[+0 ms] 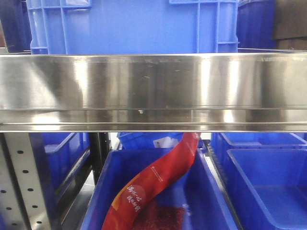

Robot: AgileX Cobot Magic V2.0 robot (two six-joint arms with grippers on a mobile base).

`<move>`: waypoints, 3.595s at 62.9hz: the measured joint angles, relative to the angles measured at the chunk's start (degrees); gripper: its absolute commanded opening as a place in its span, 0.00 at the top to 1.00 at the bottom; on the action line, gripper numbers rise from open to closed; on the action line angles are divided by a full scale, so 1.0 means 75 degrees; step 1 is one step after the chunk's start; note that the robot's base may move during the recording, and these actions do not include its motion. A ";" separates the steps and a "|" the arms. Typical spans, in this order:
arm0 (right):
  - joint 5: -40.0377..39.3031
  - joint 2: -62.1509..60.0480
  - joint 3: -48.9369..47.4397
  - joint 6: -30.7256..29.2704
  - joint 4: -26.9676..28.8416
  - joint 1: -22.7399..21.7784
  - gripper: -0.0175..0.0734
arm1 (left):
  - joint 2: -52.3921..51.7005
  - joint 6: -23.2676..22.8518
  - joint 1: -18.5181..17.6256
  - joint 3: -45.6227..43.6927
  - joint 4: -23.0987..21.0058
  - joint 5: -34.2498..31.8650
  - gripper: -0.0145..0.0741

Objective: Grab PVC pipe and place in blue bin

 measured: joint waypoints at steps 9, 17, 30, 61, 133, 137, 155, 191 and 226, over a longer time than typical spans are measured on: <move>-0.0213 0.0000 0.0000 0.0000 0.0000 0.0000 0.99 | 0.0000 0.0000 0.0000 0.0000 0.0000 -0.0019 0.96; -0.0253 0.0000 0.0000 0.0000 0.0000 0.0000 0.99 | 0.0000 0.0000 0.0000 0.0000 0.0000 -0.0209 0.96; -0.0158 0.0000 0.0000 0.0000 0.0017 0.0000 0.99 | 0.0000 0.0000 0.0000 0.0000 0.0000 -0.0294 0.96; 0.1183 0.2141 -0.1504 0.0000 0.0136 0.0695 0.99 | 0.2118 0.0588 -0.1119 -0.1915 -0.0345 0.0546 0.96; 0.0041 0.7849 -0.5700 0.0014 0.1195 0.1593 0.51 | 0.8695 0.0642 -0.1802 -0.7143 -0.0522 -0.0339 0.58; 0.0054 0.7849 -0.5700 0.0014 0.1212 0.1593 0.44 | 0.8710 0.0642 -0.1831 -0.7143 -0.0549 -0.0339 0.40; 0.0220 0.7849 -0.5700 -0.0001 0.1212 0.1598 0.42 | 0.8721 0.0642 -0.1912 -0.7159 -0.0565 -0.0272 0.22; 0.0560 0.7433 -0.5700 0.0014 0.1212 0.1598 0.87 | 0.8378 0.0642 -0.1912 -0.7170 -0.1034 0.0372 0.74; 0.1518 0.5952 -0.5087 0.0014 0.0909 0.1598 0.99 | 0.6571 0.0642 -0.1912 -0.6277 -0.1240 0.1930 0.96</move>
